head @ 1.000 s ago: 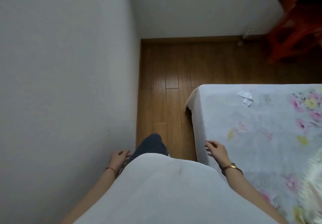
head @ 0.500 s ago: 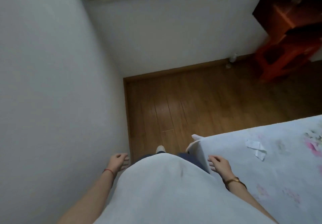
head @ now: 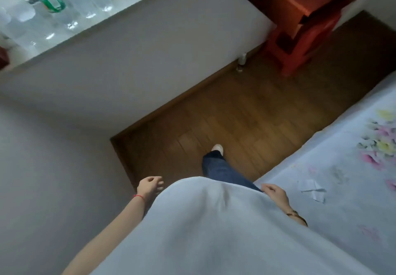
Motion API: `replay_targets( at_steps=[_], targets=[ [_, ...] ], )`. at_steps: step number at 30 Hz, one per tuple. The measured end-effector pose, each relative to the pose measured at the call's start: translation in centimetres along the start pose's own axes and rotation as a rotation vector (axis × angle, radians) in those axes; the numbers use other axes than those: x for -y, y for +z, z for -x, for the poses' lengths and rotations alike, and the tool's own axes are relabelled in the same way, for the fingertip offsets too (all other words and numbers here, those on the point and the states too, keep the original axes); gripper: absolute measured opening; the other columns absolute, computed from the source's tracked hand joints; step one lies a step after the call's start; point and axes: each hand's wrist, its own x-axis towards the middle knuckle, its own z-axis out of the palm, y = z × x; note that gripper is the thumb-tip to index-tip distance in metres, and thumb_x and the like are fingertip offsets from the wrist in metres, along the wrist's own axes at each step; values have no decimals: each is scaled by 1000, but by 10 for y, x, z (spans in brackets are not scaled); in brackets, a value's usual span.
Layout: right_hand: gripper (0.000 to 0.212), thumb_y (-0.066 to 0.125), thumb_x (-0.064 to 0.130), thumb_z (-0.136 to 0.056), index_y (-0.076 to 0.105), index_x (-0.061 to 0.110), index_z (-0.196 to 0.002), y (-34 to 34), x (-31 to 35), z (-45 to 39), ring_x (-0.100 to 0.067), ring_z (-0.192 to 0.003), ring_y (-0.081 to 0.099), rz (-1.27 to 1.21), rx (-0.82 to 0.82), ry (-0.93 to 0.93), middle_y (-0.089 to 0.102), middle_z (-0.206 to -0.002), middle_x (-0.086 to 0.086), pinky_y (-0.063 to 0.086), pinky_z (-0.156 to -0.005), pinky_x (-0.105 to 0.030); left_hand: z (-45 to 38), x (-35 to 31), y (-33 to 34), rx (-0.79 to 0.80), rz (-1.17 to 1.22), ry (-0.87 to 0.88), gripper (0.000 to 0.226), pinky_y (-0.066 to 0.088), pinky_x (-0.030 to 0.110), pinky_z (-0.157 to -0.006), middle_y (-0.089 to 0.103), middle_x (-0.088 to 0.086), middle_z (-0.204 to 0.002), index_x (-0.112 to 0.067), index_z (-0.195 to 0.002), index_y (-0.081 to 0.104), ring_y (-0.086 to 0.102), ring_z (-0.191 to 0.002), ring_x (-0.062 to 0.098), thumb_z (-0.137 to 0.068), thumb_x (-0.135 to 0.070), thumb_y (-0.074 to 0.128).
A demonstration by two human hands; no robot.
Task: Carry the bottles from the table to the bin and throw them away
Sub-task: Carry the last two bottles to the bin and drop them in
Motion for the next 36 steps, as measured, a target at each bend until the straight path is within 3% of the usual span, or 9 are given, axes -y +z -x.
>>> replay_targets(
  at_steps=[2, 6, 11, 17, 21, 24, 29, 34, 36],
  targets=[
    [17, 61, 17, -86, 70, 4, -82, -15, 30, -26, -31, -95, 63, -44, -22, 9, 71, -96, -13, 43, -84, -31, -17, -49, 20, 30, -70, 14, 18, 52, 21, -50, 64, 15, -88, 3, -106, 64, 58, -66, 18, -93, -7, 55],
    [8, 60, 21, -89, 68, 21, -88, -53, 104, -74, -25, -95, 65, -232, -115, 26, 70, -104, -11, 52, -86, -35, -46, -160, 65, 84, -135, 68, 21, 48, 30, -63, 63, 12, -78, 3, -108, 65, 58, -66, 23, -94, -7, 53],
    [16, 57, 24, -92, 66, 19, -105, -99, 167, -121, -26, -103, 65, -354, -197, -9, 69, -108, -10, 54, -93, -40, -73, -283, 135, 172, -308, 173, 16, 52, 33, -79, 69, 15, -91, -4, -96, 69, 64, -81, 26, -90, -14, 59],
    [16, 60, 18, -91, 69, 8, -100, -121, 174, -155, -25, -87, 64, -448, -257, 195, 70, -102, -13, 50, -70, -25, -114, -394, 236, 287, -557, 197, 31, 57, 42, -88, 74, 9, -86, -11, -91, 74, 70, -84, 29, -67, -29, 69],
    [7, 60, 17, -90, 67, 14, -91, -162, 190, -189, -23, -90, 60, -427, -280, 232, 67, -99, -10, 44, -75, -28, -100, -478, 321, 355, -674, 281, 31, 52, 32, -84, 72, 7, -89, -15, -89, 72, 66, -87, 25, -64, -34, 68],
    [15, 60, 12, -91, 68, 2, -100, -210, 218, -227, -27, -83, 59, -517, -347, 231, 66, -89, -13, 46, -69, -30, -79, -540, 389, 408, -756, 344, 31, 46, 24, -67, 68, 0, -80, -20, -83, 68, 62, -78, 19, -59, -38, 60],
    [17, 58, 12, -93, 66, 5, -107, -305, 270, -280, -19, -75, 59, -622, -493, 140, 65, -91, -14, 50, -62, -24, -64, -610, 489, 450, -899, 503, 20, 47, 27, -68, 69, 3, -79, -13, -93, 71, 62, -71, 17, -89, -30, 59],
    [12, 61, 19, -91, 70, 17, -99, -370, 280, -331, -28, -93, 66, -549, -470, 134, 71, -101, -11, 53, -90, -47, -50, -641, 554, 464, -938, 480, 21, 41, 26, -75, 66, 2, -83, -28, -70, 66, 60, -84, 19, -89, -34, 59],
    [8, 61, 21, -91, 68, 24, -92, -397, 274, -359, -33, -99, 65, -501, -409, 140, 71, -104, -13, 51, -91, -50, -49, -646, 575, 437, -915, 441, 19, 43, 26, -74, 69, 2, -87, -31, -68, 66, 62, -85, 20, -85, -38, 61]
  ],
)
